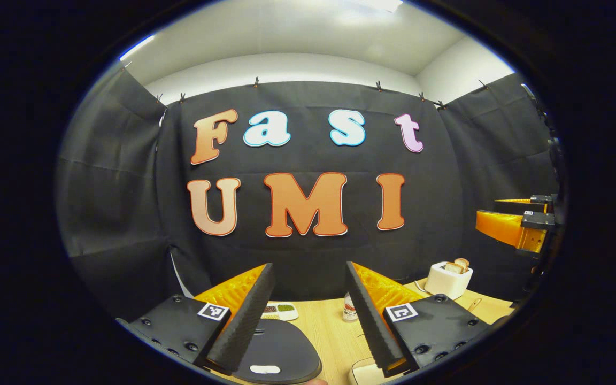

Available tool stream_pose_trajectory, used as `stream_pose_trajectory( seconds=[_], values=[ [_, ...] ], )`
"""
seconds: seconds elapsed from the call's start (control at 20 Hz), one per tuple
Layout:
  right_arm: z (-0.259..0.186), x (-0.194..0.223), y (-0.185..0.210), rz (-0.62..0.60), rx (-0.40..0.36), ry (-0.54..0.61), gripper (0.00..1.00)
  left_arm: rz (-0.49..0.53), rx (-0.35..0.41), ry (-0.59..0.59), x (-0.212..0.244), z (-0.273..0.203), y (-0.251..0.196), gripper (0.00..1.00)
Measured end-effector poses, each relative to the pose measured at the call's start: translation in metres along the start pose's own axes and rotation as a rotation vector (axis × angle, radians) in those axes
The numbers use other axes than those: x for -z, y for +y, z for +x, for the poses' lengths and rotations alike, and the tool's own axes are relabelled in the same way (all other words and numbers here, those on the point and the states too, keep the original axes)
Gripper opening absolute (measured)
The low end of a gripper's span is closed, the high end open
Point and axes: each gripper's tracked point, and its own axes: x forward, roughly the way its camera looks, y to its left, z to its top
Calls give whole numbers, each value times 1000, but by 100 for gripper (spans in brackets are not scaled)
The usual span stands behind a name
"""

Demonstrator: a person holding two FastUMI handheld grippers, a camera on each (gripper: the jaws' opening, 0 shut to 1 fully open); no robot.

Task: Close the left gripper, press the button to open the rice cooker; take a wooden spoon from the chopstick holder with the right hand, scoop a spoonful of rice and pour it into the rice cooker, then put the wooden spoon back into the chopstick holder.

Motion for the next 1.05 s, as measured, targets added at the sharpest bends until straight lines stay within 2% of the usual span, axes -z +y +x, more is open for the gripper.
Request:
stream_pose_trajectory(
  seconds=[0.1,0.15,0.25,0.3,0.35,1.05],
  values=[
    [0,1,1,3,-10,6,94,1,-7,-1,2,-1,1,93],
    [1,2,2,7,-17,5,90,3,-10,-3,2,-3,1,93],
    [2,2,2,2,-20,1,90,9,-11,-9,1,-3,1,93],
    [2,3,3,2,-25,1,94,13,-9,-16,-1,-4,0,93],
    [3,4,4,5,-30,0,90,17,-9,-18,-1,-4,0,93],
    [6,7,5,22,-50,-4,90,34,-12,-43,-9,-5,-4,89]
  ],
)
